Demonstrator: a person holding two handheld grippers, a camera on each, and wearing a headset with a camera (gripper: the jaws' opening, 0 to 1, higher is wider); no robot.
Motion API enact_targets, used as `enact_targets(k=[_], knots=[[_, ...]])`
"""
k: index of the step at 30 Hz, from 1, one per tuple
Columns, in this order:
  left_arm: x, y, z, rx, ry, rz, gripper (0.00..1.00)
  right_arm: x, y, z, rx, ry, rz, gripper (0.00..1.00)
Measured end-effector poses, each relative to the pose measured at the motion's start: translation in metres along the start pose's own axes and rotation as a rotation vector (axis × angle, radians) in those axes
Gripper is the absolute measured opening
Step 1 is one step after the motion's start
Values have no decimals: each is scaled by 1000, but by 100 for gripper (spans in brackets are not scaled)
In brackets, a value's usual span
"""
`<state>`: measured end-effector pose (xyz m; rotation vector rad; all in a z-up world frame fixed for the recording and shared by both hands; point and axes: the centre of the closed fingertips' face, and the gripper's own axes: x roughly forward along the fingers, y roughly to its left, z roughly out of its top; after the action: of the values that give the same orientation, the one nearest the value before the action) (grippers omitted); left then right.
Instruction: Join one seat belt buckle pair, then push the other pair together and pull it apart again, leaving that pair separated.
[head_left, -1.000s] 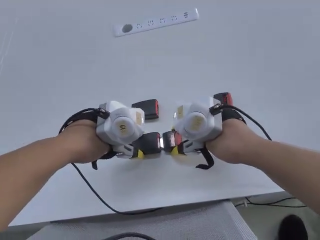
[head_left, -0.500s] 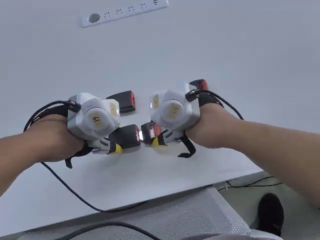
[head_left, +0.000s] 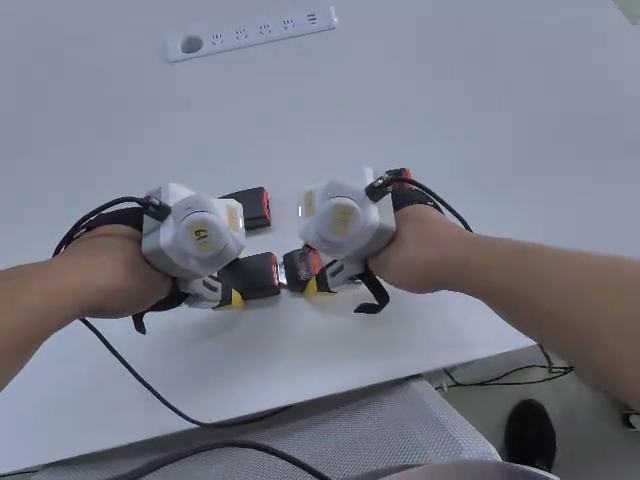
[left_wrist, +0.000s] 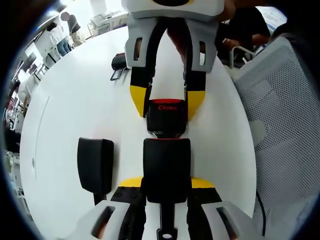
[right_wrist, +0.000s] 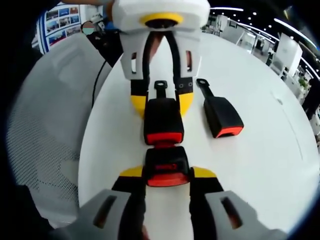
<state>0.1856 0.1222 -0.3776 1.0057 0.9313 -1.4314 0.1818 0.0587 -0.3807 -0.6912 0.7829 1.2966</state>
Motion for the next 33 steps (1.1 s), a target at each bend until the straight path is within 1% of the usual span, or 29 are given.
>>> enact_targets(k=[4, 9, 12, 15, 17, 22, 28, 31, 33], knots=[[-1, -1, 0, -15, -7, 7, 31, -1, 2, -1, -7, 7, 3, 31], [-1, -3, 0, -16, -15, 11, 31, -1, 2, -1, -21, 16, 4, 32], [-1, -4, 0, -17, -11, 10, 31, -1, 1, -1, -20, 23, 10, 32], [-1, -5, 0, -17, -11, 10, 31, 0, 1, -1, -33, 52, 23, 32], [-1, -5, 0, -21, -18, 11, 31, 0, 0, -2, -42, 60, 27, 32], [-2, -4, 1, -27, -24, 12, 31, -1, -1, -2, -27, 44, 24, 32], [-3, -3, 2, -32, -29, 14, 31, -2, -2, -1, -27, 45, 29, 32], [-3, -3, 3, -34, -25, 17, 31, -2, -2, 0, -21, 40, 29, 33], [-2, -1, 2, -39, -15, 16, 32, -2, -2, 0, -17, 40, 30, 33]])
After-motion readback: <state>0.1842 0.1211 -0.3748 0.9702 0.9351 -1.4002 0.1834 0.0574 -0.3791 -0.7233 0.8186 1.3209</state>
